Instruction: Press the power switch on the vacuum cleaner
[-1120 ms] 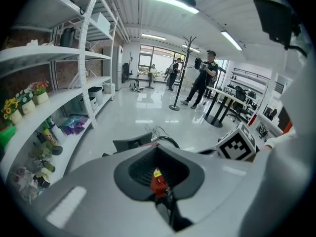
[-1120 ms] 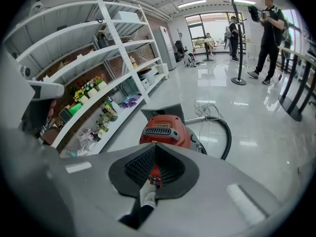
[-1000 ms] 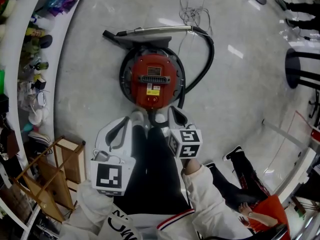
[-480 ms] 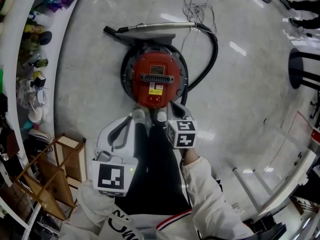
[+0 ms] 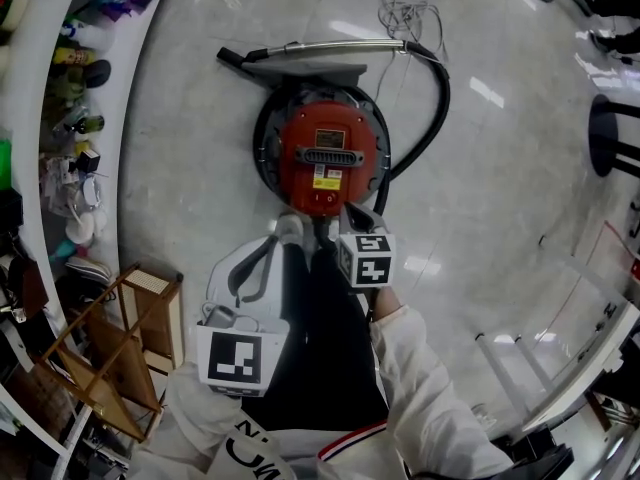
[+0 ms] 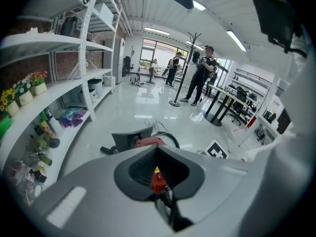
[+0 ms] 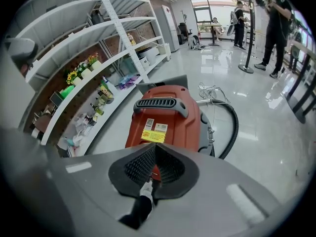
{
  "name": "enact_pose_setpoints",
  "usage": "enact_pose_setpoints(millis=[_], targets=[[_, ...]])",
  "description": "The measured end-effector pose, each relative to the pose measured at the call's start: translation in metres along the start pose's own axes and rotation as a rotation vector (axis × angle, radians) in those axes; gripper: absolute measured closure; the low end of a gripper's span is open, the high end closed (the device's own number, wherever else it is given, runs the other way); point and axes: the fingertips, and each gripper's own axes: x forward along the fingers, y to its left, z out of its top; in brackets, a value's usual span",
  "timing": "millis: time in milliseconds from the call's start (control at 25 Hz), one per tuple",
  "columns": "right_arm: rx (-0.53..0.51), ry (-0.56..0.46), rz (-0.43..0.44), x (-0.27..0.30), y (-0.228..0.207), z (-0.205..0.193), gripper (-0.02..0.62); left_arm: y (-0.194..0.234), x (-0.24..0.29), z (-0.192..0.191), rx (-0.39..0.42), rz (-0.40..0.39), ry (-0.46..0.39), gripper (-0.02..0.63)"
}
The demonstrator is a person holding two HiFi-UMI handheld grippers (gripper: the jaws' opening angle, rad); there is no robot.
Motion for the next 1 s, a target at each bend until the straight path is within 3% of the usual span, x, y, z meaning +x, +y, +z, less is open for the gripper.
enact_pose_setpoints(millis=[1000], targets=[[-0.052,0.104,-0.002,0.037,-0.001,-0.023,0.594,0.009,-0.001,-0.01,-0.035,0.0,0.027,0.606]])
